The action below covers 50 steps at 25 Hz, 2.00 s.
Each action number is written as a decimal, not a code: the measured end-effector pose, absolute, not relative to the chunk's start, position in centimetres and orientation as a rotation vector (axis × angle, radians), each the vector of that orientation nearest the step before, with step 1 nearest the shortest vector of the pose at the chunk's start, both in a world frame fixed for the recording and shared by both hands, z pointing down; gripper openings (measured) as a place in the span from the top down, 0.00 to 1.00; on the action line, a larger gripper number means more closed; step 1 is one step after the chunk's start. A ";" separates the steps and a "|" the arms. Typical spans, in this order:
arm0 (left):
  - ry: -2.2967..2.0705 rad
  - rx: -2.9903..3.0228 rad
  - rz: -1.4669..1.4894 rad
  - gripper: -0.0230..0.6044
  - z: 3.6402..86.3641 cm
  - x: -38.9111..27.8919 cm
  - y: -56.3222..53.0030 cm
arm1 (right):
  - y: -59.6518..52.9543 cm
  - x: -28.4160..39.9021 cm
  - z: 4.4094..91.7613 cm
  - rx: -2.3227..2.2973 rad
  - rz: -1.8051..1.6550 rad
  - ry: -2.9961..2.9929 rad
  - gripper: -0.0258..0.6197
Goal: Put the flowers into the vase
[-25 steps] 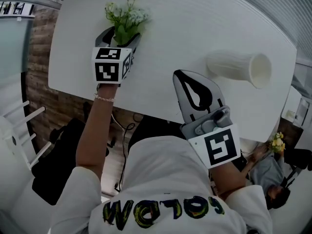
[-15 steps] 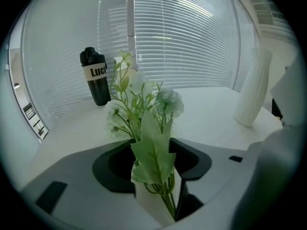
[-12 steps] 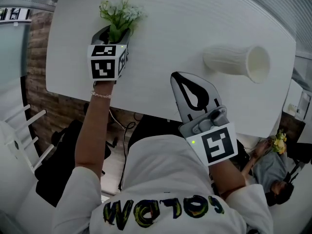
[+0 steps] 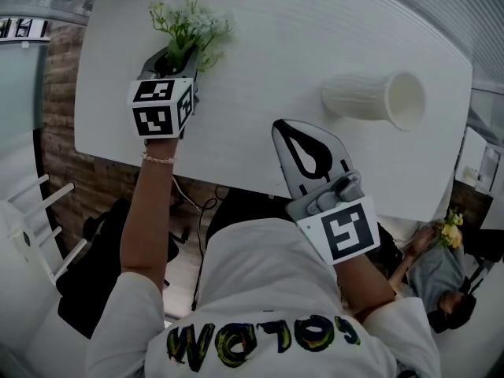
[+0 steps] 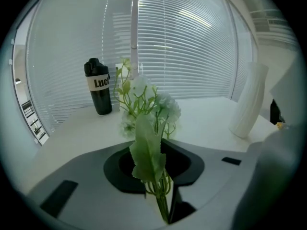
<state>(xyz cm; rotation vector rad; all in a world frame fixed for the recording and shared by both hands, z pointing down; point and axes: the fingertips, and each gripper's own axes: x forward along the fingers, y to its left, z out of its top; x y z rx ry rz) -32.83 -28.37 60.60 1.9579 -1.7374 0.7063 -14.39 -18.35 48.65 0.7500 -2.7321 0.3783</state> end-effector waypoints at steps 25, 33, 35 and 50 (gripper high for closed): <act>-1.593 2.233 0.103 0.86 40.0 -21.3 -30.5 | -21.6 -11.1 40.4 0.773 0.381 -2.772 0.93; -1.487 2.327 -0.014 0.86 39.1 -20.9 -30.4 | -22.5 -15.6 43.0 0.749 0.448 -2.762 0.89; -1.468 2.350 -0.040 0.86 38.6 -20.5 -30.2 | -22.6 -16.5 43.1 0.741 0.467 -2.771 0.88; -1.390 2.494 -0.199 0.85 28.3 -10.8 -29.5 | -23.5 -10.9 34.8 0.710 0.555 -2.890 0.79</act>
